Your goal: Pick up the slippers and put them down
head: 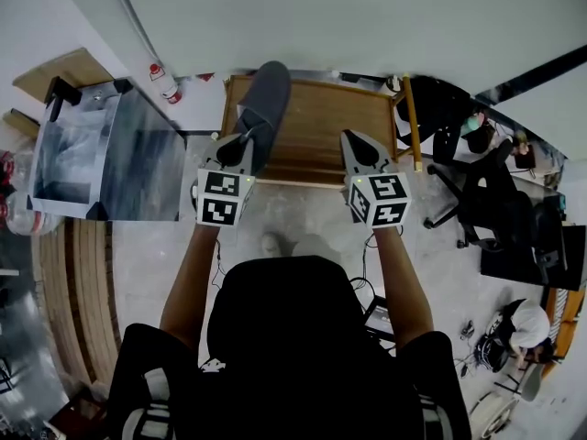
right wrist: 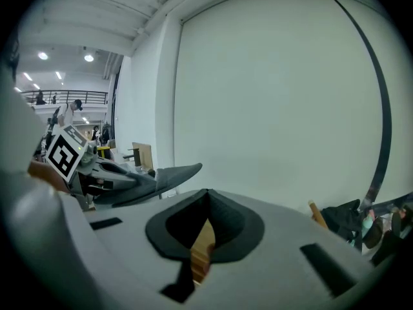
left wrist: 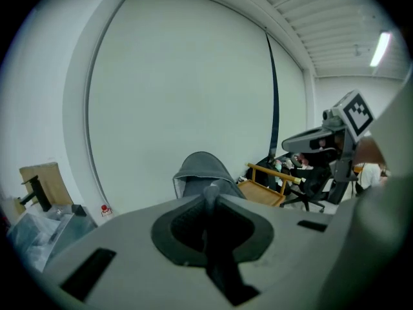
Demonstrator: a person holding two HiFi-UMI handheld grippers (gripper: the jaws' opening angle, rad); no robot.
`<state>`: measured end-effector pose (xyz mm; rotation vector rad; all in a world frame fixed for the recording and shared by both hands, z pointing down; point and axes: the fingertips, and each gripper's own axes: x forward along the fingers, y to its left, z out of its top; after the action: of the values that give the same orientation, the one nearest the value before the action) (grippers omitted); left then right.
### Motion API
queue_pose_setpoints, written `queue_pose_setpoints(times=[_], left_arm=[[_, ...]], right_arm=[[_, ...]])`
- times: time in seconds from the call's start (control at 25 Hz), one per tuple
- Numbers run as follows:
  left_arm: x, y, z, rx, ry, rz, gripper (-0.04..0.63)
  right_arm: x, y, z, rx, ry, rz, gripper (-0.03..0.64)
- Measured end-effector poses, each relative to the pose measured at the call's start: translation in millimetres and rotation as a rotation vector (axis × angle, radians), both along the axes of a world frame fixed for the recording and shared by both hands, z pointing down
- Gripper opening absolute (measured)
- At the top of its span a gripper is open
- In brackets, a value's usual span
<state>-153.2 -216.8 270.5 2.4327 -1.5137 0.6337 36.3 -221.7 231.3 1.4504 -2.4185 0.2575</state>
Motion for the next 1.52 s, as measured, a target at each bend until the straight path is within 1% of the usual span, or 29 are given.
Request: queue_pose_setpoints(times=[0.08,0.28,0.44,0.52,0.6,0.76,1.0,1.28,1.52], left_arm=[[3,-2,-1,0.006,-0.015,0.002,0.023],[18,2,-4,0.0,-0.013,0.021,0.023],[37,10,-7,-0.015,0.004,0.042,0.023],[45,15,-6,-0.01,0.001,0.046,0.023],[53,22,-6,-0.006,-0.008,0.047,0.023],[73,45,-3,-0.033,0.014,0.054,0.023],[91,69,12,-0.06,0.03,0.054,0.023],[109,95,32,-0.069,-0.019,0.043,0.023],[123,128,46,-0.081,-0.033,0.031,0.023]], right_arm=[[6,1,-2,0.004,0.001,0.009,-0.003],[22,10,-4,0.004,-0.001,0.027,-0.003],[34,19,-2,-0.004,-0.001,0.032,-0.003],[40,25,0,-0.011,0.002,0.031,-0.002],[47,33,1,-0.02,0.007,0.025,-0.003],[59,52,6,-0.044,0.016,0.007,-0.002],[71,74,21,-0.079,0.015,-0.005,-0.003],[89,105,40,-0.11,0.024,-0.034,-0.002],[111,138,55,-0.126,0.02,-0.035,-0.003]])
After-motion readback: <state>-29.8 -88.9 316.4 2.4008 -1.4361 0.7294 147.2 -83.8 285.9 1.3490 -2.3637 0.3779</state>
